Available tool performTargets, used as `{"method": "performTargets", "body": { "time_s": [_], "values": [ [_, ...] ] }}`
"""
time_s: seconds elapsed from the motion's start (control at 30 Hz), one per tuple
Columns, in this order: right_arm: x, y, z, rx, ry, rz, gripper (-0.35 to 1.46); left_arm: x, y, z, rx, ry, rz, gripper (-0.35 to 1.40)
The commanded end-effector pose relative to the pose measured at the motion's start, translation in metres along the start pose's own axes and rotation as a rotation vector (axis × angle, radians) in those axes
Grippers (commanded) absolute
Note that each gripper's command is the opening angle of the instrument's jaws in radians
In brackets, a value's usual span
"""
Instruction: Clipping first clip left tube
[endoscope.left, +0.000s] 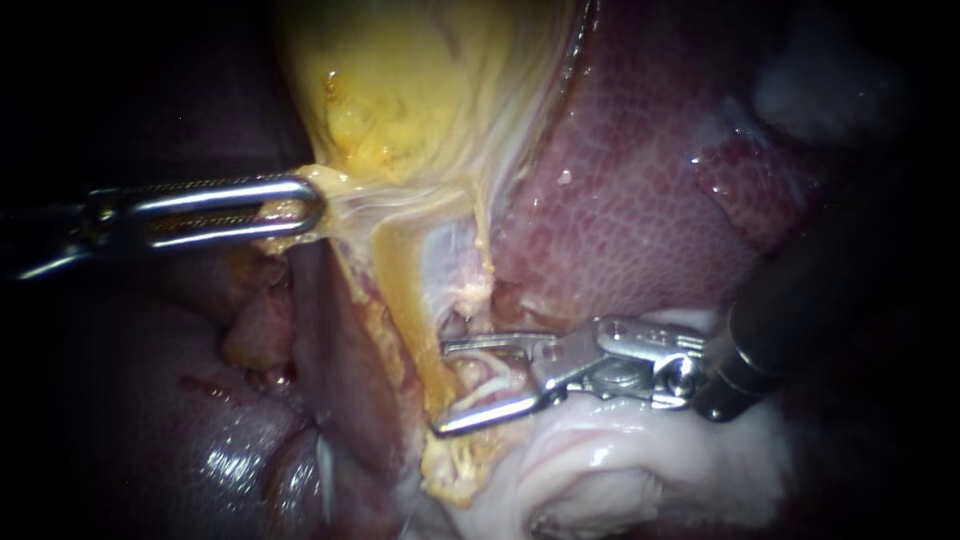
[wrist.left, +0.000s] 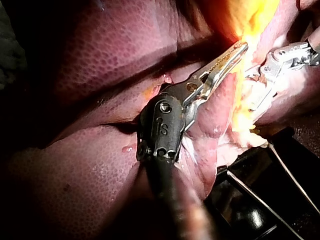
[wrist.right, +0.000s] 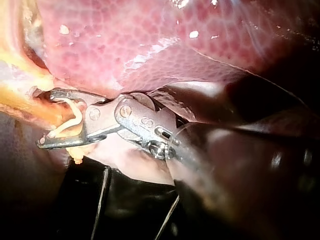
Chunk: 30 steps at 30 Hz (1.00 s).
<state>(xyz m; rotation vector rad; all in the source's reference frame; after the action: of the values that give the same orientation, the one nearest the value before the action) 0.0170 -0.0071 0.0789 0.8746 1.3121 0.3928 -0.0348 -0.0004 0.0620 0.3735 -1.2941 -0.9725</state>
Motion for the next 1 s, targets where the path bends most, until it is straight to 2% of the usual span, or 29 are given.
{"method": "performTargets", "body": {
  "time_s": [0.03,0.2,0.33,0.6,0.73,1.0],
  "values": [
    [0.0003,-0.0004,0.0001,0.019,0.003,0.001,0.59,0.0001,0.0002,0.0001,0.0,0.0,0.0,-0.35],
    [0.0011,-0.0022,0.0005,0.095,0.007,0.012,0.58,0.0007,0.0015,0.0003,0.0,0.0,0.002,-0.35],
    [0.0013,-0.0027,0.001,0.127,-0.002,0.016,0.56,0.0014,0.0021,0.0008,0.007,0.0,0.005,-0.35],
    [0.001,-0.0023,0.0027,0.136,-0.007,0.025,0.56,0.0021,0.0028,0.0031,0.02,0.007,0.007,-0.35],
    [0.0005,-0.0021,0.0038,0.14,-0.01,0.025,0.56,0.002,0.0026,0.0039,0.025,0.007,0.013,-0.35],
    [-0.0004,-0.0016,0.0051,0.149,-0.017,0.016,0.56,0.0018,0.0024,0.0042,0.029,0.008,0.011,-0.35]
  ]
}}
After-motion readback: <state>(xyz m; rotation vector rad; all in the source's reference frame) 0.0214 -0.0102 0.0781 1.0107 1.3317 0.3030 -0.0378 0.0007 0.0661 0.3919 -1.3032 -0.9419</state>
